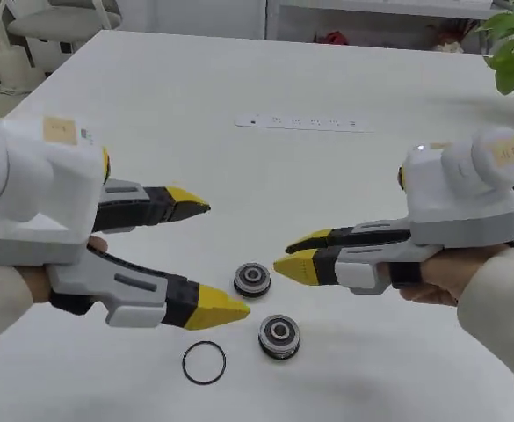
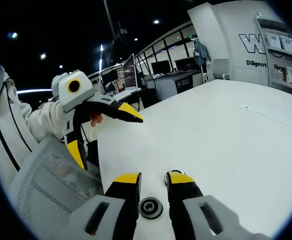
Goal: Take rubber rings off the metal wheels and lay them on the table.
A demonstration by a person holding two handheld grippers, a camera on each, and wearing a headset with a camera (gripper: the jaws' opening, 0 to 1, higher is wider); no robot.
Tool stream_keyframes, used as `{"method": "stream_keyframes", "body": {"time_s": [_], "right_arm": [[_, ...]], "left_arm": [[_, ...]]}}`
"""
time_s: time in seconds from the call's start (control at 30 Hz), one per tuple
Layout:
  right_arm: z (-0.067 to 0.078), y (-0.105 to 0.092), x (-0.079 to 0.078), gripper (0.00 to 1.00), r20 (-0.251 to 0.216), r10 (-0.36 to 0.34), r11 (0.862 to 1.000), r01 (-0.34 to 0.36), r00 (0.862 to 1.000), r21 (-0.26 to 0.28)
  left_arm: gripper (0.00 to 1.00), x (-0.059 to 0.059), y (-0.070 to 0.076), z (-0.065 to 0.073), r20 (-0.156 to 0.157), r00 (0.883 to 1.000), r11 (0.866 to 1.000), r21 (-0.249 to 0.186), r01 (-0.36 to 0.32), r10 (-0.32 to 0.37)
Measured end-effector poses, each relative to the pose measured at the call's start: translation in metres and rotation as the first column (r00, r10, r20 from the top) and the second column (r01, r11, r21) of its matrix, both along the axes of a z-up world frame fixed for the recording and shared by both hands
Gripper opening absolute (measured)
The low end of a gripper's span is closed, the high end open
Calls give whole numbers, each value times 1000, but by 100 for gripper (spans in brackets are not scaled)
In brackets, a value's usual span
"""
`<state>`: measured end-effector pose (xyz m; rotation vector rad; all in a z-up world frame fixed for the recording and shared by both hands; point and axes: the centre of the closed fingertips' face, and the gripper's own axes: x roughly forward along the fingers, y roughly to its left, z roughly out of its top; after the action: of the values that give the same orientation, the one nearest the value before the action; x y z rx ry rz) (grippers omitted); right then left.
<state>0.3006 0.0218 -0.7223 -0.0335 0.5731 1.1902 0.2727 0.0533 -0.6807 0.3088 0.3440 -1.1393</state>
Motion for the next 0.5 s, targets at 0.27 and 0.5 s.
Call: {"method": "stream_keyframes", "body": {"time_s": [0.27,0.5], "right_arm": [[-9,-7,3,20,-14,-4,1000,4,1000,-23],[-26,-16,2,22,-7,6,996,-7,1000,-93]], "left_arm": [[67,5,-30,21,25,998,998,-3,63,-63],[64,3,-48,-16,13,997,997,26,77,-78]]}}
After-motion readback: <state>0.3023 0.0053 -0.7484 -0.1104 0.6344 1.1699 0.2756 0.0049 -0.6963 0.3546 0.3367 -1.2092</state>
